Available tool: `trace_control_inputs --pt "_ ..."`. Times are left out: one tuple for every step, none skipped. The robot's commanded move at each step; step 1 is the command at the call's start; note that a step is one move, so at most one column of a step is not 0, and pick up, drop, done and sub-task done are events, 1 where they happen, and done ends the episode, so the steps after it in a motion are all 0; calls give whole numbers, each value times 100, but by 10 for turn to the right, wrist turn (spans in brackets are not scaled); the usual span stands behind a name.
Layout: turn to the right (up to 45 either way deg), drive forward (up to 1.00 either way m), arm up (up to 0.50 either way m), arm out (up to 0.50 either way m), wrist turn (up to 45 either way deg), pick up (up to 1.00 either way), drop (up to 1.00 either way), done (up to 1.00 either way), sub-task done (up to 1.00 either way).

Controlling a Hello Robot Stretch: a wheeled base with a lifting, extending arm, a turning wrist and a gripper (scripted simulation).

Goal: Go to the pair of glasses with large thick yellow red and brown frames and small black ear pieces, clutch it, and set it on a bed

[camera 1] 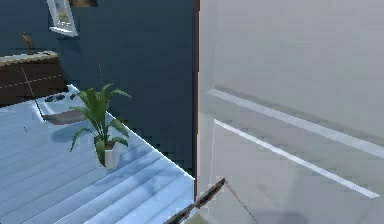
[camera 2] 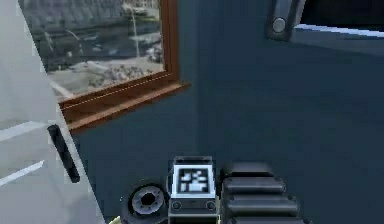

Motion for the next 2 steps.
trace_control_inputs --pt "-60 0 0 0 0 0 0 0 0" --pt "0 55 0 0 0 0 0 0 0"
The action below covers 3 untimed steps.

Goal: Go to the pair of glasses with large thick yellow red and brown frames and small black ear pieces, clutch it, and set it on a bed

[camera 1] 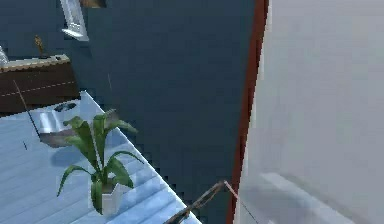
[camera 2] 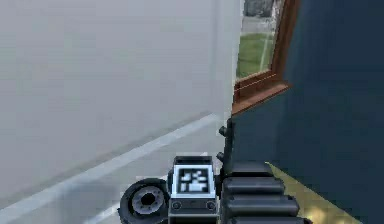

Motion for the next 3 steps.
trace_control_inputs --pt "-450 0 0 0 0 0 0 0 0" --pt "-60 0 0 0 0 0 0 0 0" --pt "0 50 0 0 0 0 0 0 0"
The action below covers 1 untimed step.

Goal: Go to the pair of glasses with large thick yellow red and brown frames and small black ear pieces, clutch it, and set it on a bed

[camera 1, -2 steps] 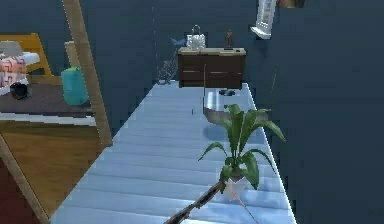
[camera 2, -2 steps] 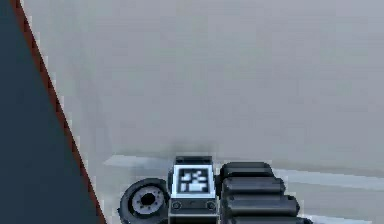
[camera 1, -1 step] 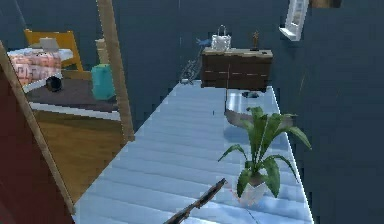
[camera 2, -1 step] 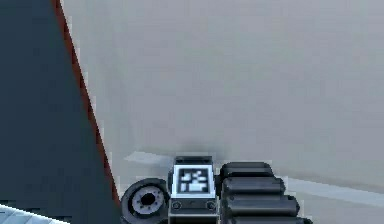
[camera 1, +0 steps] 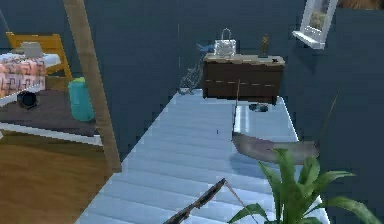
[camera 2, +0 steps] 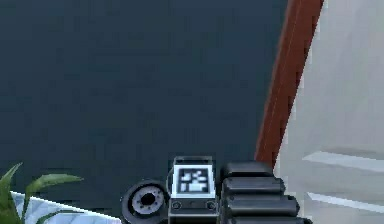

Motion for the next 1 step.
trace_control_inputs --pt "-90 0 0 0 0 0 0 0 0"
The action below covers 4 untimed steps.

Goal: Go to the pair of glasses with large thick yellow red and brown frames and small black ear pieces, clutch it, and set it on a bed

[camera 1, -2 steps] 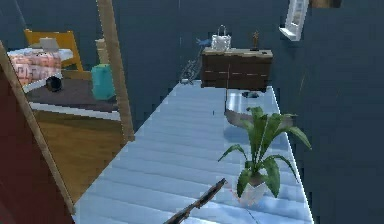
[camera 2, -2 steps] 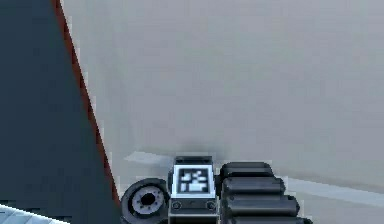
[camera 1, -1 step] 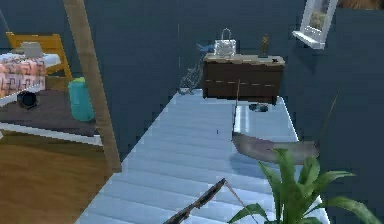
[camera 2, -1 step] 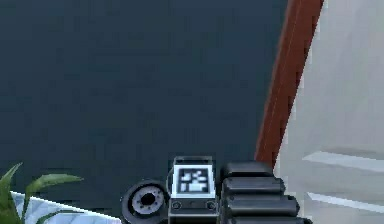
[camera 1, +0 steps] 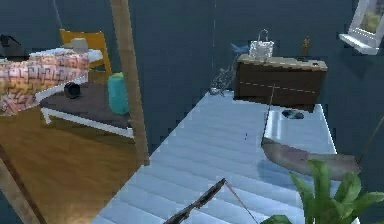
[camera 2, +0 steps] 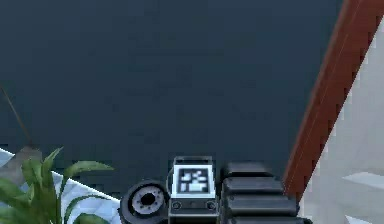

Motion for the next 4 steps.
trace_control_inputs --pt "0 75 0 0 0 0 0 0 0" --pt "150 0 0 0 0 0 0 0 0" --pt "0 100 0 0 0 0 0 0 0" --pt "30 0 0 0 0 0 0 0 0"
